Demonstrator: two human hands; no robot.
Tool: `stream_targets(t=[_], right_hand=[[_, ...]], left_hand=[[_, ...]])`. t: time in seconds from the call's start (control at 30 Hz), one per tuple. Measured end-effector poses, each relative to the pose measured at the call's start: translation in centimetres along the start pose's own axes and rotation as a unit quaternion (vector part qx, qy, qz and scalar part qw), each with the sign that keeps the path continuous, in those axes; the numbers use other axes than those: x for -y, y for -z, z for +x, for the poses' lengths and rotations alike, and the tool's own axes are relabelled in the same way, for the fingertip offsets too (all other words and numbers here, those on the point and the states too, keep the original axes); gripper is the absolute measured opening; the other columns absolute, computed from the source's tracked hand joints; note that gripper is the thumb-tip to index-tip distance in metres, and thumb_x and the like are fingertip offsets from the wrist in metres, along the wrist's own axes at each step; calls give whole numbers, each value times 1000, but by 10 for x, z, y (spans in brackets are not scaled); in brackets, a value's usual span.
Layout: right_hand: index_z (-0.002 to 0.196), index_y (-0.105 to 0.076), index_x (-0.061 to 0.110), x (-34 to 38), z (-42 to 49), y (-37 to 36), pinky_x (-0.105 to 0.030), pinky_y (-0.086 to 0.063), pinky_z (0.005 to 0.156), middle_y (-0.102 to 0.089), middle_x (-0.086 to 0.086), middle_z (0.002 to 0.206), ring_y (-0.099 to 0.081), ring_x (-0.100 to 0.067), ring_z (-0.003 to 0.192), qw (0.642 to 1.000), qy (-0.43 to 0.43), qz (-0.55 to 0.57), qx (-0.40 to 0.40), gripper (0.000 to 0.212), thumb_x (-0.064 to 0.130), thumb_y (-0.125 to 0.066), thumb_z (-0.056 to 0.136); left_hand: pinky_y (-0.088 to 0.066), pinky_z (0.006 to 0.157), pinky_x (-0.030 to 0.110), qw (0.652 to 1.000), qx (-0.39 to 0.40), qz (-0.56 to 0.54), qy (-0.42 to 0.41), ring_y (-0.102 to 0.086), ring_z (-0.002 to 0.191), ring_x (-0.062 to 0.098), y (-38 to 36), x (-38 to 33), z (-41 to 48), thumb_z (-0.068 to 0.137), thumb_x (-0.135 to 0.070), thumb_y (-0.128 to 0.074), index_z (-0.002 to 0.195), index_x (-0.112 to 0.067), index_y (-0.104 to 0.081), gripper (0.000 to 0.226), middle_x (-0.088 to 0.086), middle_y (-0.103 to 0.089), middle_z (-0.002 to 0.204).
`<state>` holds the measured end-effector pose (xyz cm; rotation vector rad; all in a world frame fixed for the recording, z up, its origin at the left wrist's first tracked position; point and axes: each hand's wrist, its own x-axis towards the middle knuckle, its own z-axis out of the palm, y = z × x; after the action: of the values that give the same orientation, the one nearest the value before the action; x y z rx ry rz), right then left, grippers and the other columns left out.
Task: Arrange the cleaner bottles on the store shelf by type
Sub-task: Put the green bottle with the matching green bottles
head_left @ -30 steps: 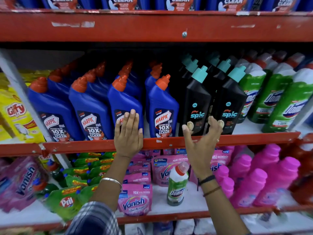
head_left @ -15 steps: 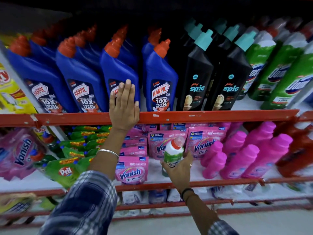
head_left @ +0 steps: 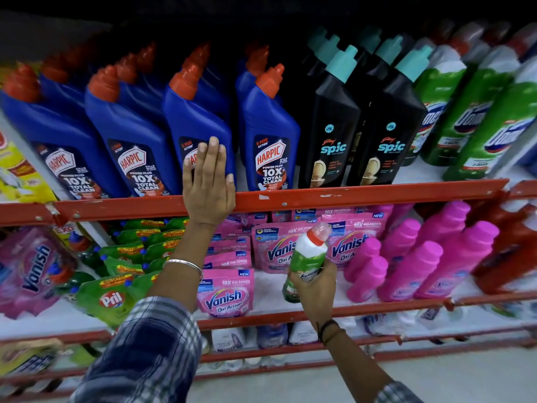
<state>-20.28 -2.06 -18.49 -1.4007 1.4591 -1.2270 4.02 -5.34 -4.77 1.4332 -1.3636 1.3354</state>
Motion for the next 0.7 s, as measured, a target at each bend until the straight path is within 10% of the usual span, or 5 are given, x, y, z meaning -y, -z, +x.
stream_targets(t=[0.7], right_hand=[[103, -61, 5, 177, 102, 187, -38, -49, 69, -58, -4, 89, -53, -18, 78, 910, 287, -4, -300, 77, 68, -74, 60]], left_hand=[[-4, 122, 38, 1000, -16, -2, 5, -12, 148, 18, -2, 0, -2, 98, -24, -36, 150, -5, -23, 56, 2, -10, 161]])
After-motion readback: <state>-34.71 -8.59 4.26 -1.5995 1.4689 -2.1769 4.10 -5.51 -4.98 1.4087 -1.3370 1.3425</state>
